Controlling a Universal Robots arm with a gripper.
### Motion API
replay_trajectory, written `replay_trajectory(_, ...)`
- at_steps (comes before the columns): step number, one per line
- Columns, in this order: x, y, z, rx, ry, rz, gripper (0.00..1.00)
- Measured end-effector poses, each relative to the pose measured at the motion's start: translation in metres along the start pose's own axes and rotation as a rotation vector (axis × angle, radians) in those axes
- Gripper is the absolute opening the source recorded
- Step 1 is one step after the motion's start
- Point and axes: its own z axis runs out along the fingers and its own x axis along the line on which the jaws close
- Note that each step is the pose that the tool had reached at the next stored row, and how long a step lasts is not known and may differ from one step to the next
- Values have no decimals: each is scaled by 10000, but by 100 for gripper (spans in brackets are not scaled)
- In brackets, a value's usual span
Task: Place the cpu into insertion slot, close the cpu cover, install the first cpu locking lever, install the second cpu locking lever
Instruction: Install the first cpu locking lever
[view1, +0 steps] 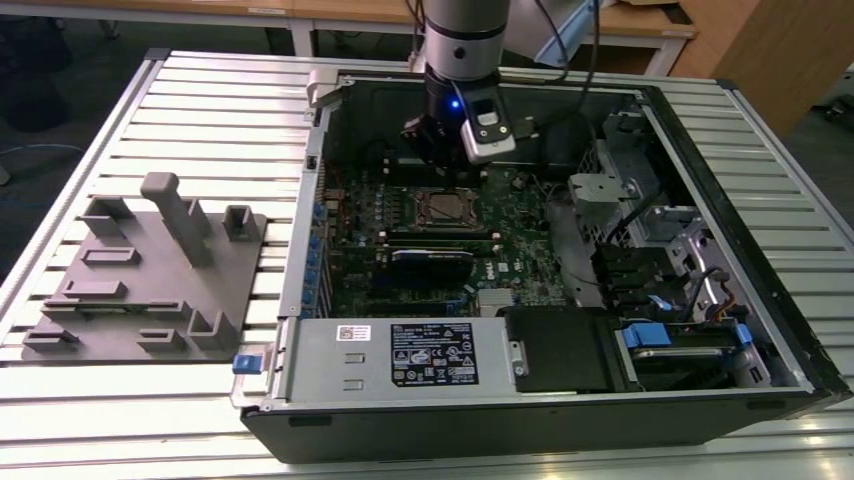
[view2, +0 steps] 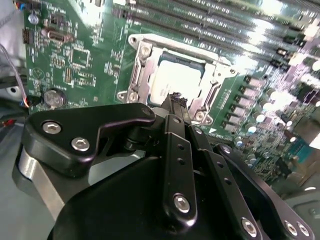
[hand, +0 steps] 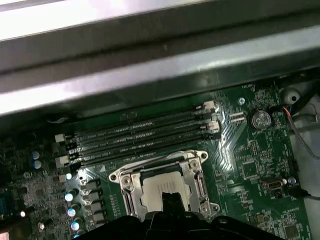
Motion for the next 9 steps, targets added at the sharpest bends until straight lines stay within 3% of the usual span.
replay_trajectory(3, -7, -28, 5, -7, 0, -70, 10)
replay_trajectory(9, -7, -30, 11, -34, 16, -663, 10)
